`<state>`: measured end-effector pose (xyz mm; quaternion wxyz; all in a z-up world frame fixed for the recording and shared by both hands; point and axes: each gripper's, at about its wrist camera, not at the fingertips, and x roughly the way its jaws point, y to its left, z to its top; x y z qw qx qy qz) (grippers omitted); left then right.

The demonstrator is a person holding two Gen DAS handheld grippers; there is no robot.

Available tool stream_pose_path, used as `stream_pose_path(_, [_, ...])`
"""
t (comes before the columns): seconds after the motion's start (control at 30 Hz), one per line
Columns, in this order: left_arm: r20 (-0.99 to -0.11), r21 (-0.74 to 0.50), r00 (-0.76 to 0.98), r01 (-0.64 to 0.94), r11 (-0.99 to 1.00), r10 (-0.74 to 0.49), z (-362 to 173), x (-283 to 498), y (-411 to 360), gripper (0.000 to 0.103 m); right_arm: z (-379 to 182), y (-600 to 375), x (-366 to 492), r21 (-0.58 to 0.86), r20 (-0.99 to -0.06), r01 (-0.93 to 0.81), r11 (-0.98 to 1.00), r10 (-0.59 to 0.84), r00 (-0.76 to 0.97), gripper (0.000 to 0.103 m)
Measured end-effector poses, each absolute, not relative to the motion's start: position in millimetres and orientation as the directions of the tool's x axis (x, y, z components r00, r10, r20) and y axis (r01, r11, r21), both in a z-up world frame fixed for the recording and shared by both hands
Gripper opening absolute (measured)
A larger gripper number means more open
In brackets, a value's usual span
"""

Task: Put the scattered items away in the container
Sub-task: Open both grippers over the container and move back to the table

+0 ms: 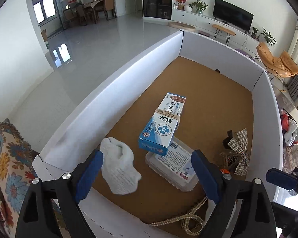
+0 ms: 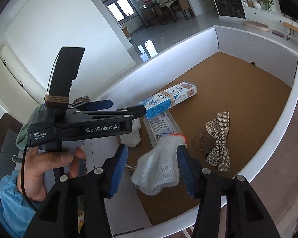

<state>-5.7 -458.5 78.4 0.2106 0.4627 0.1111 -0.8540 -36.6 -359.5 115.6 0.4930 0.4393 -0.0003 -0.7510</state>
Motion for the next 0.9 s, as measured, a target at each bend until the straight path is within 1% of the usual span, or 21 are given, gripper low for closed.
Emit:
stream_pose_path(0.13, [-0.805, -0.039, -0.539, 0.462, -0.886, -0.246, 96, -2, -433, 0.091, 130, -315, -39, 0.375, -0.638, 0.739, -0.559, -0.734, -0.231, 0.054])
stream_pose_path(0.23, [-0.762, -0.059, -0.611, 0.393, -0.918, -0.213, 121, 1, -392, 0.091, 132, -265, -28, 0.302, -0.630, 0.719, -0.627, -0.697, -0.343, 0.054])
stream_pose_path(0.3, [-0.740, -0.050, -0.647, 0.325, -0.944, -0.183, 136, 0, -355, 0.091, 122, -224, -24, 0.237, -0.645, 0.673, -0.700, -0.632, -0.430, 0.054])
stream_pose_path(0.33, [-0.733, -0.048, -0.661, 0.283, -0.958, -0.159, 140, 0, -334, 0.094, 114, -200, -24, 0.201, -0.660, 0.638, -0.744, -0.584, -0.472, 0.055])
stream_pose_path(0.37, [-0.728, -0.048, -0.674, 0.238, -0.970, -0.129, 142, -1, -311, 0.100, 105, -177, -23, 0.164, -0.678, 0.596, -0.786, -0.529, -0.510, 0.055])
stream_pose_path(0.4, [-0.725, -0.051, -0.682, 0.190, -0.980, -0.094, 142, -2, -287, 0.103, 95, -153, -20, 0.124, -0.702, 0.551, -0.825, -0.466, -0.539, 0.055])
stream_pose_path(0.5, [-0.740, -0.072, -0.672, 0.043, -0.996, 0.024, 124, -5, -215, 0.103, 66, -77, -16, -0.001, -0.744, 0.401, -0.916, -0.267, -0.612, 0.055])
stream_pose_path(0.6, [-0.784, -0.094, -0.608, -0.082, -0.992, 0.124, 87, -17, -143, 0.103, 48, -4, -12, -0.039, -0.766, 0.281, -0.959, -0.152, -0.625, 0.054])
stream_pose_path(0.7, [-0.826, -0.117, -0.534, -0.151, -0.982, 0.181, 43, -31, -85, 0.103, 41, 52, -5, -0.002, -0.777, 0.176, -0.984, -0.110, -0.620, 0.055])
stream_pose_path(0.77, [-0.840, -0.107, -0.510, -0.180, -0.978, 0.186, 24, -37, -53, 0.103, 37, 75, -2, 0.009, -0.782, 0.123, -0.992, -0.084, -0.618, 0.055])
stream_pose_path(0.9, [-0.830, -0.080, -0.530, -0.201, -0.976, 0.177, 4, -45, -21, 0.103, 36, 100, 4, 0.050, -0.785, 0.080, -0.996, -0.089, -0.613, 0.054])
